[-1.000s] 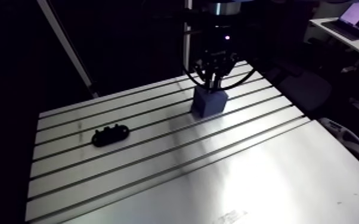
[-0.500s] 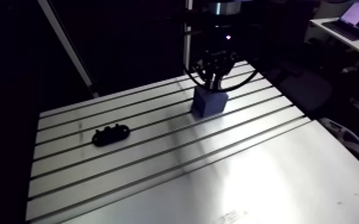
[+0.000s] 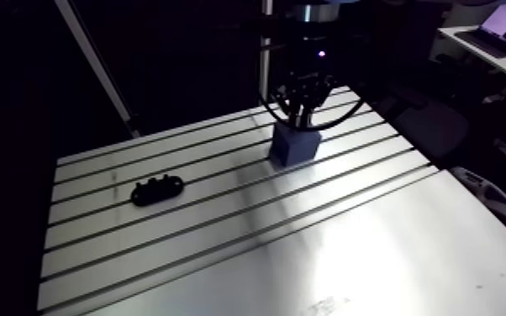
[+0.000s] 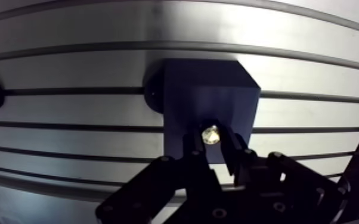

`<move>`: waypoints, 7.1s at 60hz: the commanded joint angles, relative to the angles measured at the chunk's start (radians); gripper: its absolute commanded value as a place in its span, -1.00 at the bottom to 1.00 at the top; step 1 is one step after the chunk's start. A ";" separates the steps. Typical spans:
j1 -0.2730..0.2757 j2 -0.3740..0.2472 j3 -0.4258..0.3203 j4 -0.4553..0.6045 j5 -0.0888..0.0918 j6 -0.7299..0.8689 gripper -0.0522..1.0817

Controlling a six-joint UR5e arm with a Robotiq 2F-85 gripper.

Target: Pick up the M10 bolt and insert it into the hex recess until seated.

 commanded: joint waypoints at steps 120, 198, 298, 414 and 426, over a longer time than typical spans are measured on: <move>0.000 0.003 -0.001 -0.003 -0.008 -0.222 0.35; 0.000 0.000 0.003 0.000 -0.009 -0.387 0.36; 0.001 -0.039 0.002 -0.028 -0.010 -0.393 -0.89; 0.021 -0.005 -0.028 0.015 -0.010 -0.012 0.95; 0.020 -0.003 -0.026 0.015 -0.012 -0.012 0.95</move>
